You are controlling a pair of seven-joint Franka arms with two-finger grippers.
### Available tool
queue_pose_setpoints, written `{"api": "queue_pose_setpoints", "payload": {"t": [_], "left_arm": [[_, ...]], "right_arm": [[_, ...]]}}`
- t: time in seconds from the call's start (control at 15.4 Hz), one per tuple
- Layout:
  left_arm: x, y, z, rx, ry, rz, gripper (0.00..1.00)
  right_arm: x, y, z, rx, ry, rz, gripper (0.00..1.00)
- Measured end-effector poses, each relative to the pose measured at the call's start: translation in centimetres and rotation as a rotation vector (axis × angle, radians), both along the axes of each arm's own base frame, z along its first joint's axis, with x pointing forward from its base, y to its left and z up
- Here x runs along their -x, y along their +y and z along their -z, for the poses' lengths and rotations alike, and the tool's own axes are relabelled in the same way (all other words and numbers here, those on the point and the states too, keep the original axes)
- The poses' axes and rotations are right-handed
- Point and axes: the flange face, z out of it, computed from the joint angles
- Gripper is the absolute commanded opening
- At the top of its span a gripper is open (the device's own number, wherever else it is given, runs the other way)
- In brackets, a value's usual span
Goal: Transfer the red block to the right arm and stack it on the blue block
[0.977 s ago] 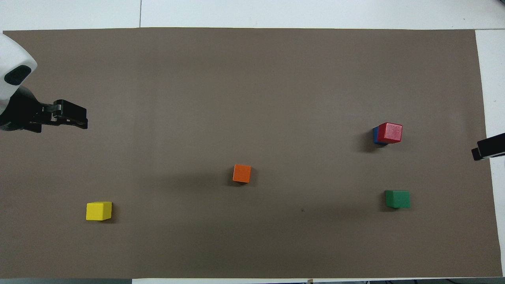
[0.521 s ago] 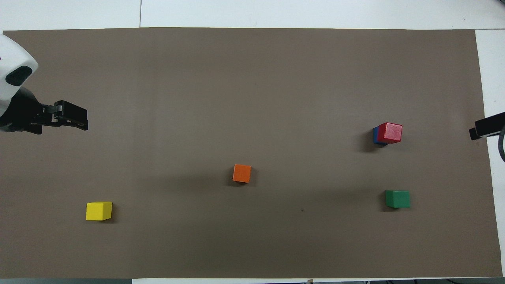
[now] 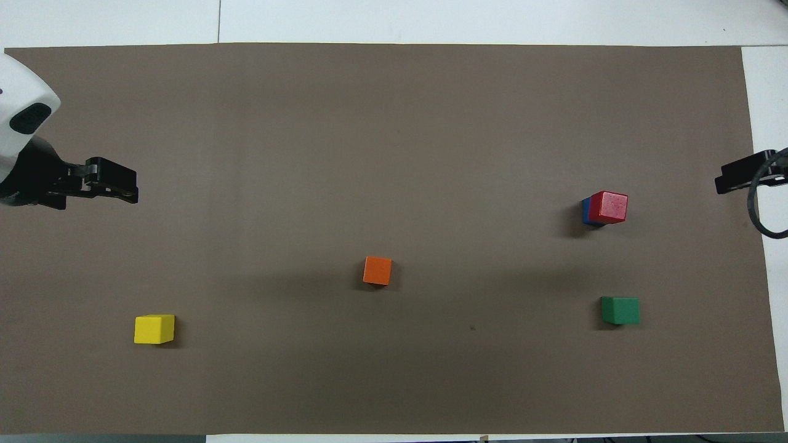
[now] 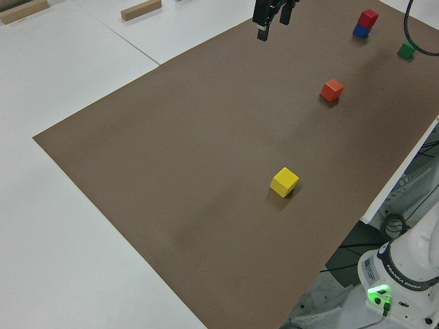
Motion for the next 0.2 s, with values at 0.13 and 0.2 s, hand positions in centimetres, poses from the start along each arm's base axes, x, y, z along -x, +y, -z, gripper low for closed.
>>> {"api": "queue_pose_setpoints", "payload": {"t": [0.13,0.2], "left_arm": [[0.00,0.00,0.00,0.000,0.000,0.000,1.00],[0.00,-0.01,0.00,0.000,0.000,0.000,1.00]], "right_arm": [[0.04,0.00,-0.07,0.000,-0.001,0.000,1.00],[0.05,0.00,-0.10,0.000,-0.002,0.000,1.00]]}}
